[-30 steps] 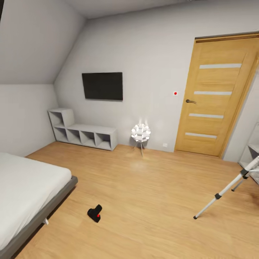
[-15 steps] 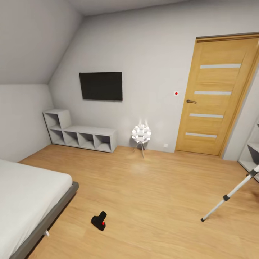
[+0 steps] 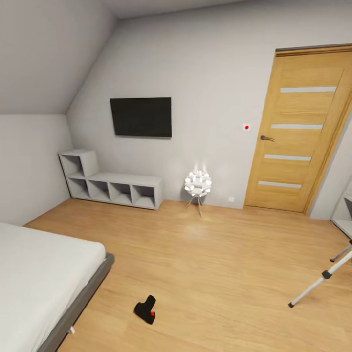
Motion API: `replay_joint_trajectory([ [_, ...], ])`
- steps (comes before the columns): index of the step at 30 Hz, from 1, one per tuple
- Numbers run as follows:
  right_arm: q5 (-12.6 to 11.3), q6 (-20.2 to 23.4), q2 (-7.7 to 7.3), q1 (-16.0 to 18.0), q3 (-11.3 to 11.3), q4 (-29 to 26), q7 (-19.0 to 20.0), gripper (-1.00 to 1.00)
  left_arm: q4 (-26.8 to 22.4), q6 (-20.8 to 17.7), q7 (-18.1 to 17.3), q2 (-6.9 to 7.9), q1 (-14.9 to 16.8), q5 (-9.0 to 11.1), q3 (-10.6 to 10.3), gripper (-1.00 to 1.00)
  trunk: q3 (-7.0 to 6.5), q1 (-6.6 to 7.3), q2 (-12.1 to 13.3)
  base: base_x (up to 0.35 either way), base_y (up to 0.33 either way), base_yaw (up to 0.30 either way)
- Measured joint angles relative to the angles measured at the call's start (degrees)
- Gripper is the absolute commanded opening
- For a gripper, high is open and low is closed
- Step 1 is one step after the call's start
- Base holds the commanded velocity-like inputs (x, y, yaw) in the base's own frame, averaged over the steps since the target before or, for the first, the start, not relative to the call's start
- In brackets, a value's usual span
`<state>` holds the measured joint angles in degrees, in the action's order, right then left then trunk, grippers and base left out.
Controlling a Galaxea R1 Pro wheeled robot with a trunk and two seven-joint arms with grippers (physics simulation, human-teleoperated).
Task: Attach the digital camera to the camera tripod in the bedroom.
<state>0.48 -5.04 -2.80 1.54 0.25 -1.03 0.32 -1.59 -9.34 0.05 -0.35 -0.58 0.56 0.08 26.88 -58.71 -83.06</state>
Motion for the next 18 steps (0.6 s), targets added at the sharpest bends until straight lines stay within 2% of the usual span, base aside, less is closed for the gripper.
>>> replay_joint_trajectory([
  [18,0.00,-0.01,0.00,-0.01,0.00,-0.01,0.00,1.00,0.00,-0.01,0.08,0.06,0.01,0.00,0.00,1.00,0.00,0.00,0.00,0.144,0.288,-0.280],
])
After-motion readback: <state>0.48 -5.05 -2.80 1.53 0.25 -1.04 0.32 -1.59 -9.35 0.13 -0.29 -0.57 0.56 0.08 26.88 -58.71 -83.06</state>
